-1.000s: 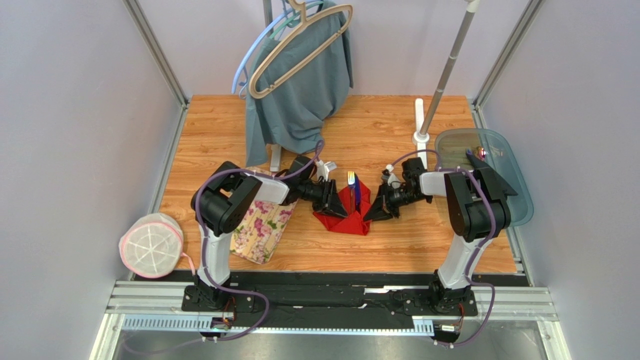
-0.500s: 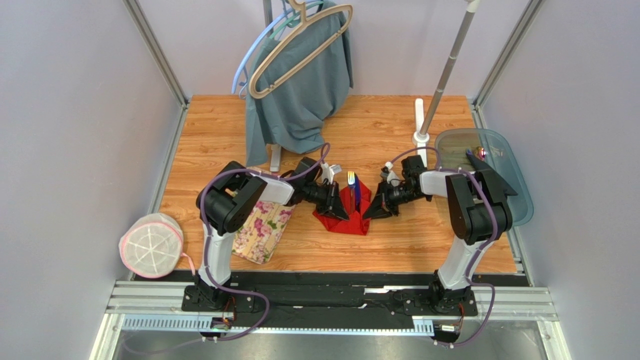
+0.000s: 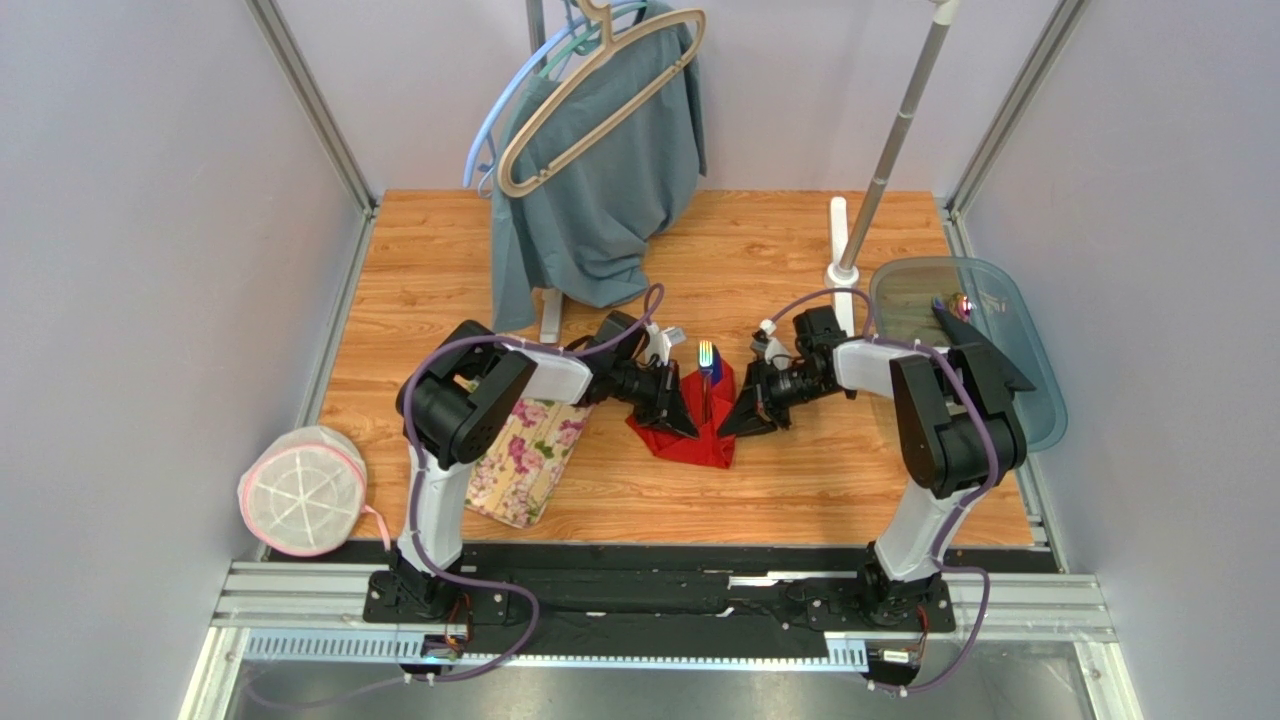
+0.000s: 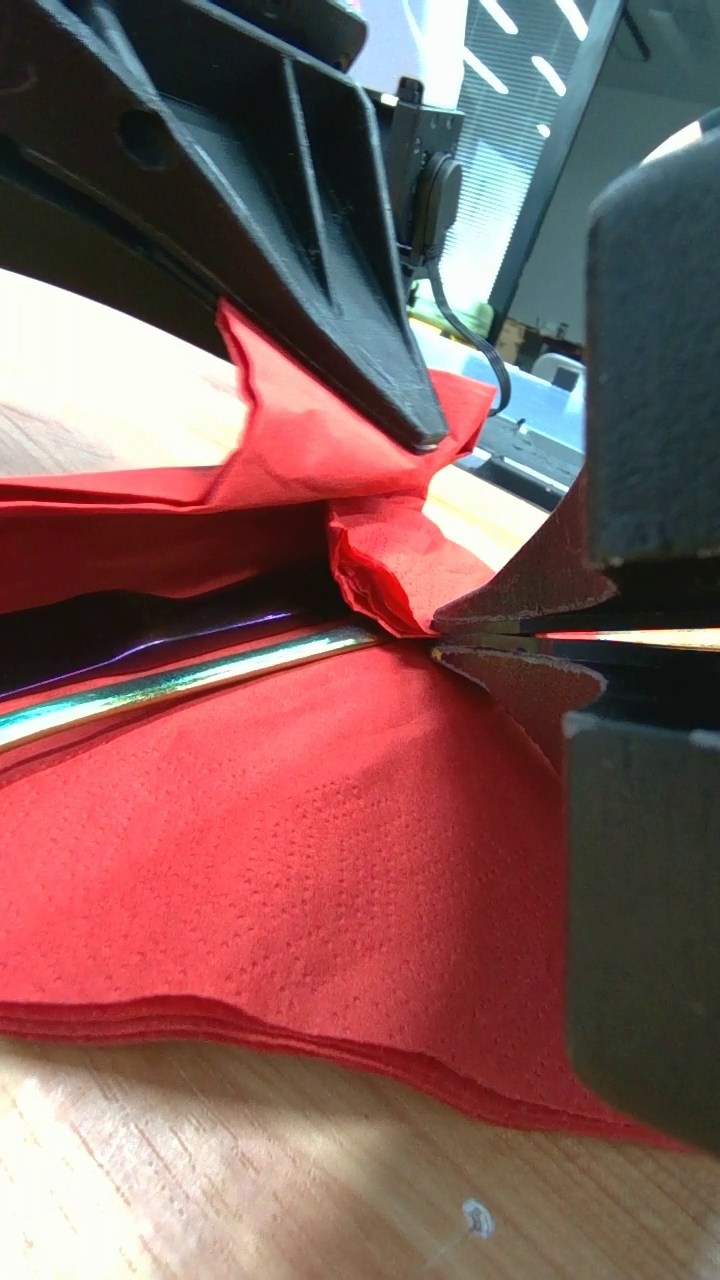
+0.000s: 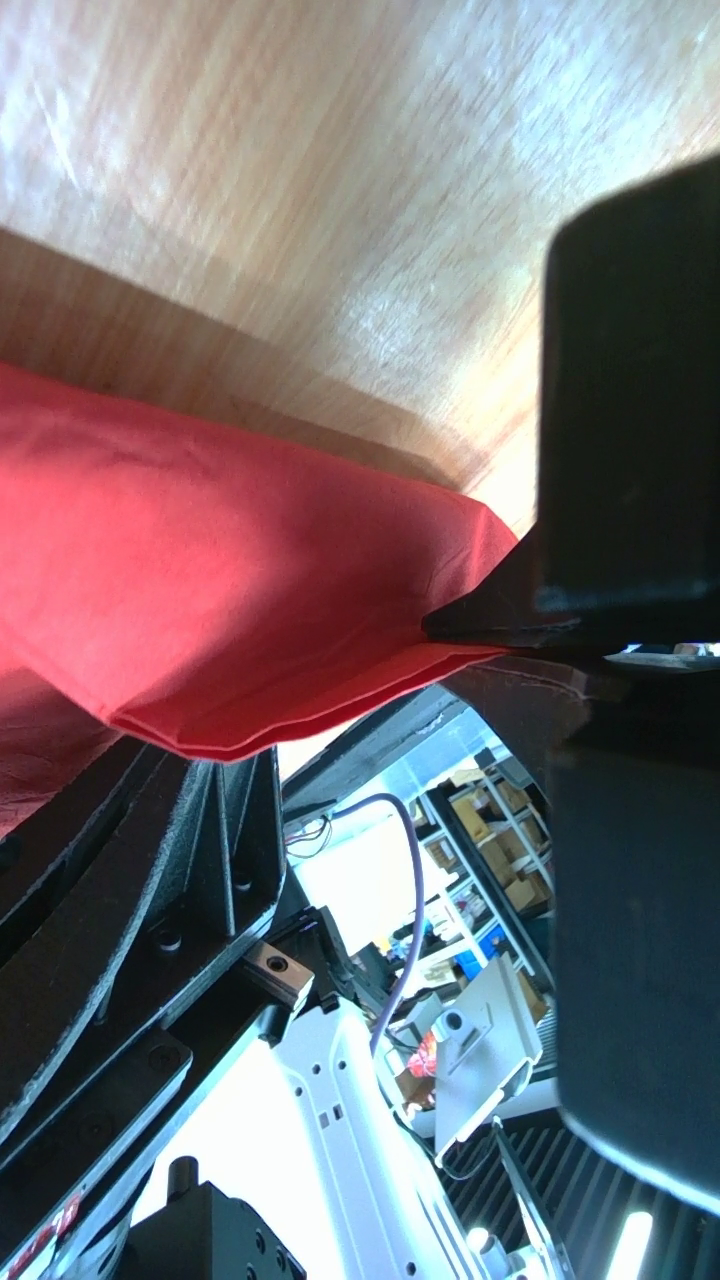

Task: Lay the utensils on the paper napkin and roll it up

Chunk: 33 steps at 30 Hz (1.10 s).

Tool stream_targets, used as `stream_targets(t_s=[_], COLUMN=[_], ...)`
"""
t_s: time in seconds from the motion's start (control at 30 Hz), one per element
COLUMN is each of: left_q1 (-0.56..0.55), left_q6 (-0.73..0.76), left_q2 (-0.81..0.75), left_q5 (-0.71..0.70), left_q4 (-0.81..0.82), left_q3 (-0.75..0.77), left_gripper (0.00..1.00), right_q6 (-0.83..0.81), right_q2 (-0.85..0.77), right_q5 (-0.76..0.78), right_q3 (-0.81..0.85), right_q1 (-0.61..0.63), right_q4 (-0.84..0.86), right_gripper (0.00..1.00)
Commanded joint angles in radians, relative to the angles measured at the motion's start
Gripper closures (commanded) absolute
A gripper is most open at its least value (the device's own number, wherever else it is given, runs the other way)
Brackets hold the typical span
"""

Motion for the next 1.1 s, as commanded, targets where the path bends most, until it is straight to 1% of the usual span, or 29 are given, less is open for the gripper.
stream_targets(t_s=[0.0, 0.37, 0.7, 0.83, 1.07], left_q1=[-0.004, -0.004, -0.005, -0.004, -0.004], left_q6=[0.032, 0.029, 0.031, 0.028, 0.029], left_q2=[0.012, 0.017, 0.02, 0.02, 0.017], left_q5=[-0.02, -0.02, -0.021, -0.02, -0.017], left_q4=[-0.017, -0.02, -0.017, -0.018, -0.021], left_q3=[0.029, 0.032, 0.032, 0.034, 0.035], left_gripper=[1.0, 1.0, 1.0, 1.0, 1.0], right_q6=[0.038, 0.13, 0.21, 0.221, 0.181], right_q2=[-0.019, 0.038, 0.069, 0.073, 0.115], right_q5=[-0.023, -0.023, -0.039, -0.042, 0.003], right_q3=[0.032, 0.04, 0.037, 0.036, 0.04], right_q1=[0.022, 0.042, 0.065, 0.076, 0.079], right_q4=[0.038, 0.114, 0.215, 0.23, 0.21], right_gripper=[1.0, 1.0, 1.0, 1.0, 1.0])
